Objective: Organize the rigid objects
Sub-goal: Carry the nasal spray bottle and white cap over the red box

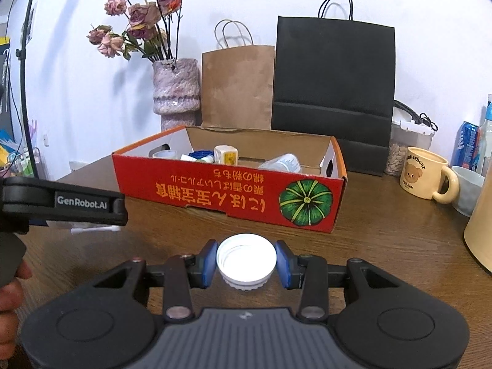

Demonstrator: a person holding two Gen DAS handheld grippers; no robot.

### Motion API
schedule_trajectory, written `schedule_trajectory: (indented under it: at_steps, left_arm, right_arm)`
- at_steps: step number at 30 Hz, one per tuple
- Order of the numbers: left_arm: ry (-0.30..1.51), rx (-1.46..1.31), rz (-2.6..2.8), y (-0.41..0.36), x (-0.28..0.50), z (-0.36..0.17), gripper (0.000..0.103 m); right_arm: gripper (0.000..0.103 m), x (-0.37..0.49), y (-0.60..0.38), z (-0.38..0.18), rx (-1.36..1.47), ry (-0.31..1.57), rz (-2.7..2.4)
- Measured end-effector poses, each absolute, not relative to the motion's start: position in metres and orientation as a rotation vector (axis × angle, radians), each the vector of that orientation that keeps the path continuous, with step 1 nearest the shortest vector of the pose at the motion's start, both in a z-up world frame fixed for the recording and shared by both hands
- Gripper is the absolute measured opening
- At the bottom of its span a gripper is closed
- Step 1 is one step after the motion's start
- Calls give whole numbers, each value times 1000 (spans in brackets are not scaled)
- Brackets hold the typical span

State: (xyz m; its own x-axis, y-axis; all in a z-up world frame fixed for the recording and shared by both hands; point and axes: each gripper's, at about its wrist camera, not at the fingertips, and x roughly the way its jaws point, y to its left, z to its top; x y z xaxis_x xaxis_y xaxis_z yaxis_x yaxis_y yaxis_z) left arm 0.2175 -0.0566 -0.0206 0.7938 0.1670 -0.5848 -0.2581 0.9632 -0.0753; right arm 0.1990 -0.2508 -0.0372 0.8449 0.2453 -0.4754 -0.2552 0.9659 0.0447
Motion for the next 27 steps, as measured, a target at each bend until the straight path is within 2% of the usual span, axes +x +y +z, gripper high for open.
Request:
schedule_trajectory:
  at_steps: [27]
  left_arm:
    - [506,-110,176,-36,250,22,99]
  right_arm:
    - [39,239,-229,6,29,376,223]
